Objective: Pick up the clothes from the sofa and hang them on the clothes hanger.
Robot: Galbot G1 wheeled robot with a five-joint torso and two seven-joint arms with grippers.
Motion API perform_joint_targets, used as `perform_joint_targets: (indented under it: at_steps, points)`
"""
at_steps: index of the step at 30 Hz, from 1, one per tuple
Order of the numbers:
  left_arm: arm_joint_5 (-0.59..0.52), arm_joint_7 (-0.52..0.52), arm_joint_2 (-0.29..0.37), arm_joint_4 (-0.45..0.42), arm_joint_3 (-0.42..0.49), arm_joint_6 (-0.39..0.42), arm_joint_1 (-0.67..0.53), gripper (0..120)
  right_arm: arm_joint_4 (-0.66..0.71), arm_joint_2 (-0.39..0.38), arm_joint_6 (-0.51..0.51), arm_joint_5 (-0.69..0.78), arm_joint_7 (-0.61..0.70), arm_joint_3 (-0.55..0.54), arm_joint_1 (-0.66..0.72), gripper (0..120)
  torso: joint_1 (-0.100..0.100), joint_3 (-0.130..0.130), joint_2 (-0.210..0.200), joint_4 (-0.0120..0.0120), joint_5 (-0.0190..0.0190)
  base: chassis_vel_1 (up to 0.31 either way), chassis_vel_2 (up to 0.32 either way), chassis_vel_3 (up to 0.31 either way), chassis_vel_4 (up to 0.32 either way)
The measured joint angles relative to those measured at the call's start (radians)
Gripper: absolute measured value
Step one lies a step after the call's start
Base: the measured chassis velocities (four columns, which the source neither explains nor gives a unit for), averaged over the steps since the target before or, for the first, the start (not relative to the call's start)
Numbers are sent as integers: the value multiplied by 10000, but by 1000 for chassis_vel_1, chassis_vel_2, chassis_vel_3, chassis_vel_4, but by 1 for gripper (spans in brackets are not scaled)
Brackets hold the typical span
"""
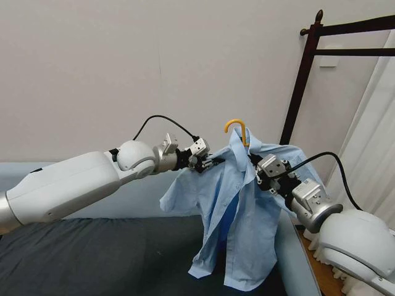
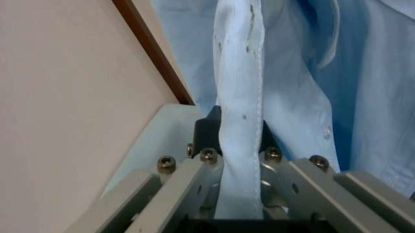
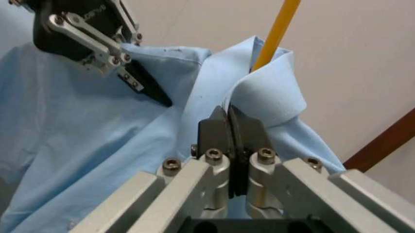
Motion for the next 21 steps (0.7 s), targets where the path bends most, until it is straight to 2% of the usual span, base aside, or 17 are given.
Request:
perform_joint_targets:
  at_steps: [4, 6, 11, 12, 16, 17, 21]
  points:
    - [4, 91, 121, -10, -223, -99, 403, 1, 222, -354, 648, 674, -256, 361, -95, 22, 0, 0, 0, 3, -3, 0, 0, 0, 0]
    - [28, 154, 160, 26, -262, -151, 472, 1, 288, -481, 763, 876, -385, 457, -109, 25, 0, 0, 0, 3, -5, 0, 0, 0, 0]
    - [160, 837, 483, 190, -351, -506, 492, 1, 374, -1016, 1125, 1858, -1143, 1237, -94, 47, 0, 0, 1, 2, -5, 0, 0, 0, 0]
    - [160, 837, 483, 190, -351, -506, 492, 1, 374, -1016, 1125, 1858, -1143, 1237, -94, 47, 0, 0, 1, 2, -5, 0, 0, 0, 0]
    - [368, 1367, 644, 315, -464, -853, 555, 1, -459, -1302, 1613, 3250, -2068, 1959, 121, 66, 0, 0, 0, 4, -3, 0, 0, 0, 0]
    - [368, 1367, 644, 315, -464, -853, 555, 1, -459, -1302, 1613, 3250, -2068, 1959, 121, 66, 0, 0, 0, 4, -3, 0, 0, 0, 0]
    - [463, 1963, 748, 430, -582, -1230, 743, 1, -1762, -2016, 2149, 3770, -4011, 1945, 351, 82, 0, 0, 0, 2, -3, 0, 0, 0, 0]
